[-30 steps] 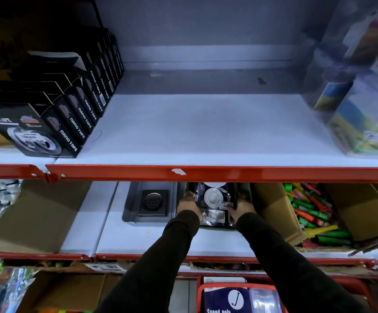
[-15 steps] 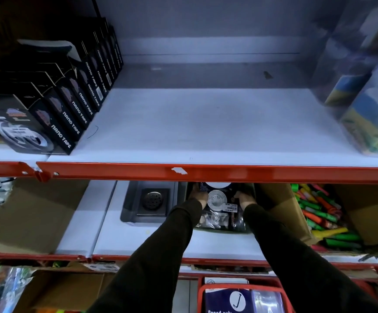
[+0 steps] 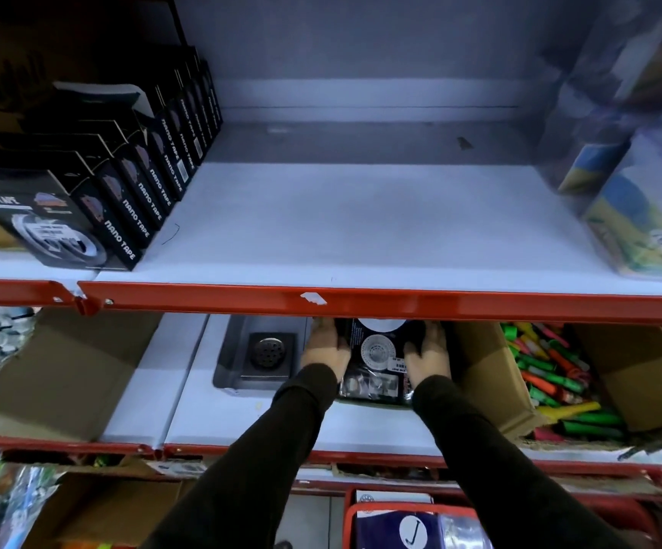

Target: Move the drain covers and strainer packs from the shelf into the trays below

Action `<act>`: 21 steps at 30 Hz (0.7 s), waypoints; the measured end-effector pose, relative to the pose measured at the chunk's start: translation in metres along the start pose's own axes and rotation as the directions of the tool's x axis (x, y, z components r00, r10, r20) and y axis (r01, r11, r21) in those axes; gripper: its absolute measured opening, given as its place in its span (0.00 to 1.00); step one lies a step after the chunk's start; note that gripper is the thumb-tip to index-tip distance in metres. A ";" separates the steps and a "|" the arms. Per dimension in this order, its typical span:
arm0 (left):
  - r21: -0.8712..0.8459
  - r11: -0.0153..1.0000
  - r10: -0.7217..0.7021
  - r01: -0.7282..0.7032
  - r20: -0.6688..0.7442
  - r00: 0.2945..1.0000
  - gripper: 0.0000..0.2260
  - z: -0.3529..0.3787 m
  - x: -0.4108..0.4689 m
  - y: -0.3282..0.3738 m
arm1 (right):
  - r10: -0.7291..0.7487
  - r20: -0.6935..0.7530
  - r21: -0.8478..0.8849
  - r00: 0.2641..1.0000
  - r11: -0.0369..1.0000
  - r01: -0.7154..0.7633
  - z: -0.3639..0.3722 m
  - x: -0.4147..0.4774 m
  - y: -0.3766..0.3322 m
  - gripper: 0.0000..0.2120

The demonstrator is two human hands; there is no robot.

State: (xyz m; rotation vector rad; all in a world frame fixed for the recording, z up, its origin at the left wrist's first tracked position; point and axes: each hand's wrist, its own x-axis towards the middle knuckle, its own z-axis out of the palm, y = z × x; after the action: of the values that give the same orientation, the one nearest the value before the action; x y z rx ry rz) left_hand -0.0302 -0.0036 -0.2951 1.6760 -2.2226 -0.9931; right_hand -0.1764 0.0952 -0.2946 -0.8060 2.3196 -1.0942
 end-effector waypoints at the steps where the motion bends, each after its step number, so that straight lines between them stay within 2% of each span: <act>1: 0.070 0.997 0.021 -0.016 -0.075 0.997 0.29 -0.006 -0.003 -0.010 | -0.098 0.019 -0.124 0.995 0.987 0.100 0.000 -0.007 -0.001 0.25; 3: 0.148 0.988 -0.012 0.035 -0.158 0.987 0.34 -0.017 -0.009 -0.032 | -0.187 0.170 -0.348 0.968 0.907 0.236 0.004 -0.022 0.000 0.19; 4: 0.220 0.971 -0.060 0.091 -0.144 0.988 0.35 -0.022 -0.012 -0.043 | -0.203 0.272 -0.425 0.941 0.852 0.306 0.007 -0.030 0.000 0.16; 6: 0.395 0.899 -0.192 0.189 -0.032 0.981 0.30 -0.025 -0.024 -0.061 | -0.227 0.435 -0.481 0.871 0.759 0.438 0.011 -0.048 0.002 0.15; 8: 0.522 0.835 -0.250 0.174 0.079 0.965 0.24 -0.023 -0.042 -0.075 | -0.213 0.511 -0.451 0.833 0.759 0.470 0.013 -0.066 0.006 0.16; 12: 0.640 0.768 -0.133 0.012 0.140 0.981 0.25 -0.015 -0.070 -0.082 | -0.191 0.540 -0.505 0.820 0.705 0.497 0.011 -0.090 0.015 0.22; 16: 0.606 0.795 -0.101 -0.008 0.145 0.984 0.26 -0.010 -0.094 -0.078 | -0.198 0.550 -0.534 0.811 0.664 0.524 0.009 -0.109 0.022 0.23; 21: 0.630 0.777 -0.085 -0.023 0.141 0.986 0.26 -0.002 -0.122 -0.079 | -0.201 0.530 -0.560 0.824 0.647 0.518 0.007 -0.136 0.026 0.24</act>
State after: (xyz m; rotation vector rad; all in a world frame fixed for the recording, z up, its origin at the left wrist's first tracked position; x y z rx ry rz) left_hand 0.0747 0.0949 -0.3121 1.9272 -2.8681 -0.3925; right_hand -0.0814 0.1957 -0.2991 -1.6767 2.1874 -0.0652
